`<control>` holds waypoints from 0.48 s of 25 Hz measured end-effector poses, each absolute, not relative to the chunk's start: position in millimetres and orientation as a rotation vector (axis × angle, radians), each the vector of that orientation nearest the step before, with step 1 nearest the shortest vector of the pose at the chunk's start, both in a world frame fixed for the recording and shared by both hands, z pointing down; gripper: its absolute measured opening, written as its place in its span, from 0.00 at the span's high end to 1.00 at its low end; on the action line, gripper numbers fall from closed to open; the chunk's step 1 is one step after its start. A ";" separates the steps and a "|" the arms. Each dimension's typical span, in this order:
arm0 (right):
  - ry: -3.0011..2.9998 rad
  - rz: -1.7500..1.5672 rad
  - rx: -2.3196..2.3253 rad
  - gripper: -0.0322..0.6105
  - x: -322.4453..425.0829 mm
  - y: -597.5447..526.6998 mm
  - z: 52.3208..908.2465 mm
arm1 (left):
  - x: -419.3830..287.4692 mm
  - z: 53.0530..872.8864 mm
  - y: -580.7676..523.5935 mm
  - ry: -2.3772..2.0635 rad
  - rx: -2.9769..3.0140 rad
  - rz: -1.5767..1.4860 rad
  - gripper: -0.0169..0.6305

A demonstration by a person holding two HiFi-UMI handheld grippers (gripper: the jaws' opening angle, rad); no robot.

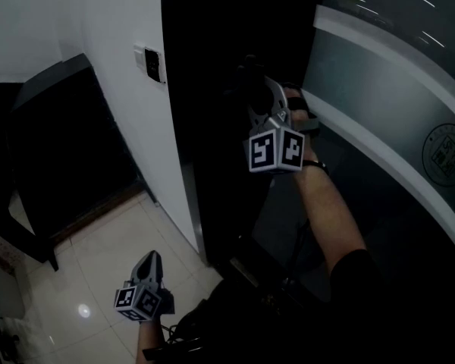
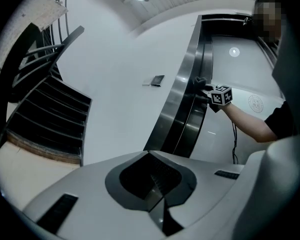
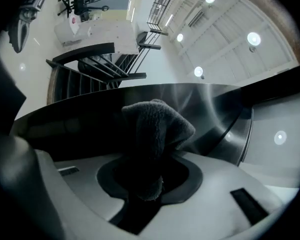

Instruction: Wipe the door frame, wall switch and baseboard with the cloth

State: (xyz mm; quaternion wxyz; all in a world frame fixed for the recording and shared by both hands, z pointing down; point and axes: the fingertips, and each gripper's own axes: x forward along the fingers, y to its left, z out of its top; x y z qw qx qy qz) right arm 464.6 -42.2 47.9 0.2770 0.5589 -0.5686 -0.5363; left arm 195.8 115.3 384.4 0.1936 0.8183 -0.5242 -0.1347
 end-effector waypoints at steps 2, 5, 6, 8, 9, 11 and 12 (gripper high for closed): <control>-1.525 -1.444 1.483 0.79 455.8 -51.0 58.4 | 190.3 385.4 117.0 -1.494 2.275 -0.388 0.98; -1.494 -1.471 1.503 0.79 453.4 -53.4 74.0 | 181.4 388.9 119.5 -1.524 2.248 -0.387 0.98; -1.485 -1.474 1.501 0.79 453.0 -53.2 80.3 | 178.6 390.2 119.4 -1.531 2.243 -0.382 0.98; -1.467 -1.479 1.471 0.79 450.2 -53.4 95.6 | 175.2 392.5 118.8 -1.539 2.233 -0.376 0.98; -1.462 -1.479 1.450 0.79 448.4 -53.5 104.5 | 174.9 393.3 118.7 -1.540 2.229 -0.374 0.98; -1.462 -1.469 1.411 0.78 445.9 -53.2 123.0 | 176.8 394.1 118.7 -1.534 2.232 -0.365 0.98; -1.467 -1.458 1.394 0.78 445.2 -52.9 132.0 | 178.7 394.0 118.7 -1.527 2.236 -0.359 0.98</control>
